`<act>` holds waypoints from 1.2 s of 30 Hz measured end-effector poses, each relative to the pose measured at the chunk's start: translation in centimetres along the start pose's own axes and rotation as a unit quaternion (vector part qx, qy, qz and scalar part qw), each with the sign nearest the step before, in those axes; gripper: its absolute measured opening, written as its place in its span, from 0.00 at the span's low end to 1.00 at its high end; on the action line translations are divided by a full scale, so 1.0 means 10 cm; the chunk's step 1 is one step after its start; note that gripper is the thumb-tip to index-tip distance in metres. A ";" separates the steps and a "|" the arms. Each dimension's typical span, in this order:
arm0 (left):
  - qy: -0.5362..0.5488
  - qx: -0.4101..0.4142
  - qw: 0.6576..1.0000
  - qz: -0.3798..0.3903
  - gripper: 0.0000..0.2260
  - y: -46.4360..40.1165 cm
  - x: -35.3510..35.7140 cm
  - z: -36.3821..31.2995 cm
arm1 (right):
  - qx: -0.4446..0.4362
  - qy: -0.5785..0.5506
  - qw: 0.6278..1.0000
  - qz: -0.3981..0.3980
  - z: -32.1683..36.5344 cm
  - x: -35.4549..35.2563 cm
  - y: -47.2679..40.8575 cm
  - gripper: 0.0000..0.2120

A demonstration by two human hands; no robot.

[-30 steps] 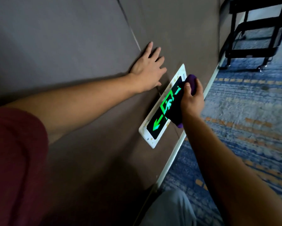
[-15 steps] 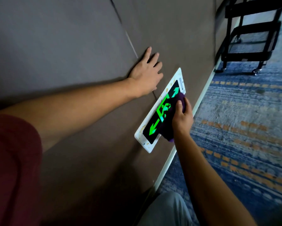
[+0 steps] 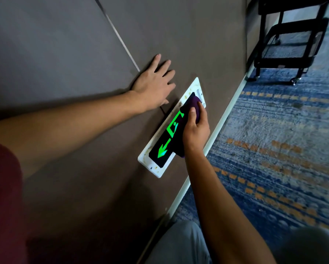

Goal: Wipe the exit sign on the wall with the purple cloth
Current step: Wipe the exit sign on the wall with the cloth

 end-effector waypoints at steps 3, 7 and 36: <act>0.000 -0.006 1.000 0.002 0.30 -0.02 0.01 0.01 | 0.021 -0.012 0.999 -0.029 -0.04 -0.14 -0.10 0.19; 0.008 -0.003 1.000 0.004 0.31 -0.07 -0.02 -0.01 | 0.032 -0.010 0.999 0.018 -0.15 -0.19 -0.13 0.18; -0.014 0.047 0.998 0.035 0.39 -0.27 -0.10 0.21 | 0.003 -0.011 0.999 0.031 -0.14 0.23 -0.03 0.22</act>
Point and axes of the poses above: each hand's wrist, its own y-axis away from the middle knuckle, its own x-axis out of the palm, z = x × y, the point moved 6 cm from there along -y, towards the middle knuckle, and after that the axes turned 6 degrees about -z, right-handed, at the moved point
